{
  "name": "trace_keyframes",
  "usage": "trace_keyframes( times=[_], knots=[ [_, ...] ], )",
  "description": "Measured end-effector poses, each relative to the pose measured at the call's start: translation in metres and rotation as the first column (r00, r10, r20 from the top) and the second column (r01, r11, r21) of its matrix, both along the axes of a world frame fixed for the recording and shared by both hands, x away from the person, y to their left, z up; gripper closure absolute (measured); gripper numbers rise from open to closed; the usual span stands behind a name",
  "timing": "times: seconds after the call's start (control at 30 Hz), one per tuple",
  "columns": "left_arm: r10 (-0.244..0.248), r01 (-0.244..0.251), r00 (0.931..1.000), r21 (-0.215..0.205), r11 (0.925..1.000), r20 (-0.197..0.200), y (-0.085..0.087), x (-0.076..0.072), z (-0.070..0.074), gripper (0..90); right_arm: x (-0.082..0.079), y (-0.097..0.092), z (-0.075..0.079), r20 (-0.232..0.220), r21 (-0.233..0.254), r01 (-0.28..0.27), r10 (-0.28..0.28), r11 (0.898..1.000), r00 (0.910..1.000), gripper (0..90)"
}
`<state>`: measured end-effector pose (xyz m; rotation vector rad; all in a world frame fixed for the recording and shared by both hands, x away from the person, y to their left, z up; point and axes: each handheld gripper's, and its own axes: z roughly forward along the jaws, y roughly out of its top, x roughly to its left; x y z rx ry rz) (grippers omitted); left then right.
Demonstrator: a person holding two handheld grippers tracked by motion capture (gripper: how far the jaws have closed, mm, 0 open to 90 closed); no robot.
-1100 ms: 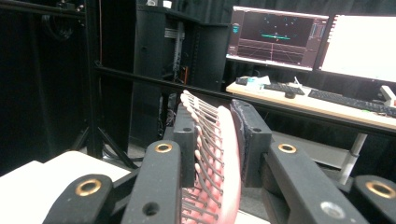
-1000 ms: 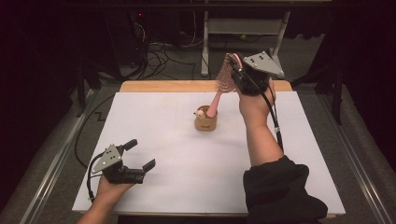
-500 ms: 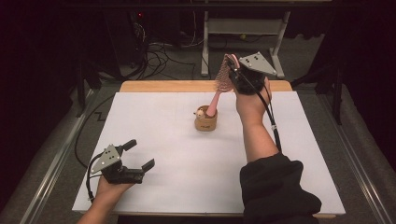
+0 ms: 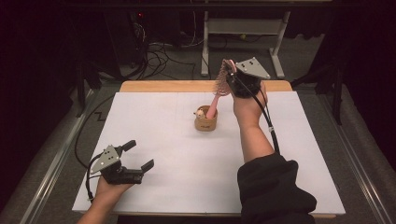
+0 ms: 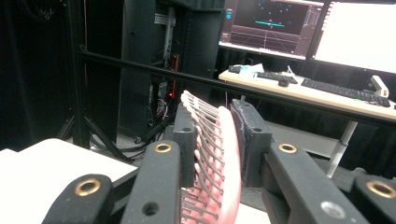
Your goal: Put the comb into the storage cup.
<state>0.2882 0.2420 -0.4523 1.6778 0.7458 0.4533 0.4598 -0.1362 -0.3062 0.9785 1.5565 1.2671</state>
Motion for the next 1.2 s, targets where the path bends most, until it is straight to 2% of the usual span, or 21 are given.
trace_keyframes(
  times=[0.4, 1.2],
  knots=[
    [-0.004, 0.004, 1.0000, 0.002, 1.0000, 0.001, -0.001, 0.000, 0.000, 0.2, -0.001, 0.007, -0.026, -0.025, -0.008, -0.001, 0.001, 1.000, 0.9997, 73.9],
    [-0.013, 0.013, 0.9999, 0.018, 0.9998, 0.006, -0.003, -0.001, 0.000, 0.4, -0.001, 0.020, -0.038, -0.022, -0.006, -0.001, 0.001, 1.000, 0.9998, 73.0]
  ],
)
